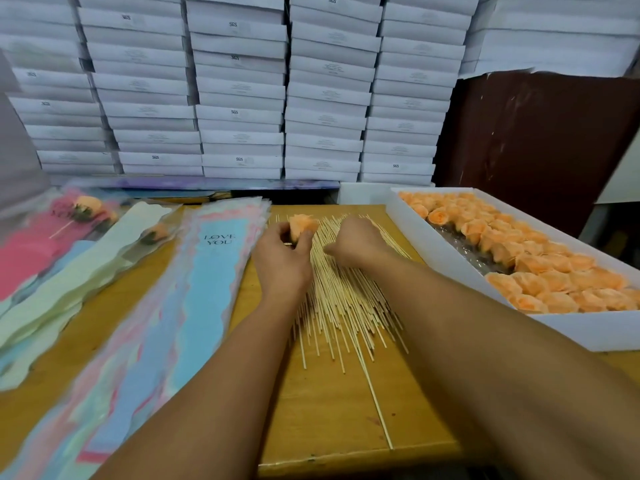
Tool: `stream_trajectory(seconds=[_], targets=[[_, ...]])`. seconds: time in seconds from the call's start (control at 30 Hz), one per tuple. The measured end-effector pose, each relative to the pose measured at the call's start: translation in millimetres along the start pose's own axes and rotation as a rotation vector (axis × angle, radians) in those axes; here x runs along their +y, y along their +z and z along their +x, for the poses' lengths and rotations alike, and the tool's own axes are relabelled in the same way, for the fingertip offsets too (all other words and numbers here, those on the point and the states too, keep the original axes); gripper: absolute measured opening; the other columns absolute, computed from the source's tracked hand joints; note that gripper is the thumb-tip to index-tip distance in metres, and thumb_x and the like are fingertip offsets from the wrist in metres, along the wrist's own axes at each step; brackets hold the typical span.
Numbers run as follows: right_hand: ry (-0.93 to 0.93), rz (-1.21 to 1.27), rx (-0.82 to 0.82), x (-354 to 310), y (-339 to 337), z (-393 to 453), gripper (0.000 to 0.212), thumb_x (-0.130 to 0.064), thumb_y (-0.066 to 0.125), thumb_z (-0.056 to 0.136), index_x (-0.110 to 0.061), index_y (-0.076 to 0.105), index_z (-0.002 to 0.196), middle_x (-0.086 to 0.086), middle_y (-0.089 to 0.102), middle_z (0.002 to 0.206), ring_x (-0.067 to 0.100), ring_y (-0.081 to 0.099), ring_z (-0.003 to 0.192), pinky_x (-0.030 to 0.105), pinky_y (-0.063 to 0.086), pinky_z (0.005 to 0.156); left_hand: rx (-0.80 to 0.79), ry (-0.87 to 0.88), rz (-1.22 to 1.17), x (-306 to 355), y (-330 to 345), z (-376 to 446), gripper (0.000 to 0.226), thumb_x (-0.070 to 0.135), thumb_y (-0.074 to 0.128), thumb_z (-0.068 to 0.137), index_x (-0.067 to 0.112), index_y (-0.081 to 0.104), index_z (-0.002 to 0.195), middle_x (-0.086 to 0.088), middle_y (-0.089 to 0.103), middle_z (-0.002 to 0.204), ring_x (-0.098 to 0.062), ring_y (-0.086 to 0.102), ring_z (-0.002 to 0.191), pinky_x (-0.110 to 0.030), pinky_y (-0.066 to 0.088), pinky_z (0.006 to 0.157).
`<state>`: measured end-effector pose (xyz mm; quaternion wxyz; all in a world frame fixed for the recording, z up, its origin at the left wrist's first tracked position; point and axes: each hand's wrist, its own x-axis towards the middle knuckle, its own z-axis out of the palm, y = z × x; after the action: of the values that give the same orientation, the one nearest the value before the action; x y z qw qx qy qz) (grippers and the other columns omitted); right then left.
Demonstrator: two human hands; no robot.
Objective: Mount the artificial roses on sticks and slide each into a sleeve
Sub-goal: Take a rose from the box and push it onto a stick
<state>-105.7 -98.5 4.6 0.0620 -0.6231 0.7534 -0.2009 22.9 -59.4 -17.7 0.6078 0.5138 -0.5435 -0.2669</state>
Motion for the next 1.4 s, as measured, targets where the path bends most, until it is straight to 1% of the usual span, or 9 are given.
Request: stream_trajectory(seconds=[0.23,0.33,0.4,0.63,0.87,1.0,1.13,1.27,1.4], targets=[[0.049,-0.032,0.000,-17,10,13,0.022,-0.015,0.072,0.088,-0.011,0.062,0.107,0.009,0.062,0.106,0.029,0.060,0.094,0.032,0.042,0.067,0.002,-0.047,-0.040,-1,0,2,0.024,0.037,0.072,0.090,0.019,0.065,0.104,-0.001,0.071,0.095,-0.021,0.070,0.088,-0.045,0.056,0.088],[0.084,-0.020,-0.020,-16,8,15,0.007,-0.007,0.064,0.087,-0.006,0.056,0.088,0.007,0.057,0.091,0.025,0.057,0.075,0.028,0.038,0.052,-0.009,-0.069,-0.047,1,0,2,0.034,0.039,0.072,0.089,0.014,0.068,0.112,-0.002,0.072,0.098,-0.021,0.071,0.091,-0.045,0.056,0.090],[0.124,0.000,-0.035,-14,6,16,0.013,-0.003,0.059,0.084,-0.005,0.055,0.072,0.008,0.061,0.077,0.021,0.056,0.057,0.025,0.036,0.043,-0.013,-0.077,-0.049,2,0,2,0.036,0.040,0.072,0.090,0.013,0.068,0.114,-0.002,0.072,0.099,-0.020,0.071,0.091,-0.045,0.056,0.090],[0.209,0.298,-0.102,0,1,10,0.021,-0.008,0.053,0.087,-0.003,0.063,0.069,0.004,0.056,0.041,0.014,0.045,0.024,0.017,0.037,0.035,-0.021,-0.073,-0.062,2,0,1,0.018,0.037,0.073,0.089,0.033,0.056,0.085,0.007,0.069,0.086,-0.018,0.071,0.083,-0.046,0.058,0.086],[0.187,0.588,-0.202,7,-13,-10,0.016,-0.011,0.057,0.084,0.002,0.066,0.086,0.011,0.065,0.060,0.014,0.045,0.036,0.021,0.033,0.037,-0.051,-0.109,-0.129,-1,1,4,0.019,0.031,0.072,0.091,0.034,0.055,0.083,0.007,0.068,0.085,-0.016,0.073,0.078,-0.044,0.060,0.083],[0.163,0.742,-0.369,10,-22,-32,0.017,-0.004,0.046,0.081,-0.005,0.057,0.093,0.009,0.063,0.055,0.013,0.040,0.036,0.019,0.026,0.035,-0.039,-0.247,-0.323,1,0,8,0.017,0.019,0.068,0.095,0.012,0.060,0.108,-0.011,0.072,0.094,-0.010,0.072,0.065,-0.023,0.059,0.063],[0.087,0.802,-0.420,15,-24,-48,0.021,-0.019,0.041,0.102,-0.009,0.053,0.117,0.008,0.064,0.054,0.011,0.041,0.034,0.018,0.026,0.033,-0.054,-0.394,-0.547,7,-3,9,0.033,0.014,0.065,0.096,0.002,0.054,0.125,-0.011,0.070,0.091,-0.011,0.070,0.061,-0.020,0.056,0.055],[-0.061,0.798,-0.477,12,-25,-59,0.021,-0.021,0.039,0.105,-0.010,0.057,0.103,0.009,0.064,0.057,0.011,0.043,0.036,0.019,0.028,0.032,-0.070,-0.505,-0.692,8,-8,13,0.032,0.017,0.065,0.096,-0.001,0.059,0.122,-0.016,0.071,0.096,-0.013,0.069,0.064,-0.020,0.058,0.058],[-0.144,0.838,-0.510,6,-30,-67,0.018,-0.009,0.054,0.097,-0.001,0.068,0.092,0.010,0.067,0.061,0.009,0.048,0.038,0.020,0.034,0.032,-0.089,-0.587,-0.758,8,-13,15,0.022,0.026,0.065,0.096,0.006,0.066,0.105,-0.005,0.074,0.075,-0.006,0.066,0.056,-0.017,0.051,0.050]])
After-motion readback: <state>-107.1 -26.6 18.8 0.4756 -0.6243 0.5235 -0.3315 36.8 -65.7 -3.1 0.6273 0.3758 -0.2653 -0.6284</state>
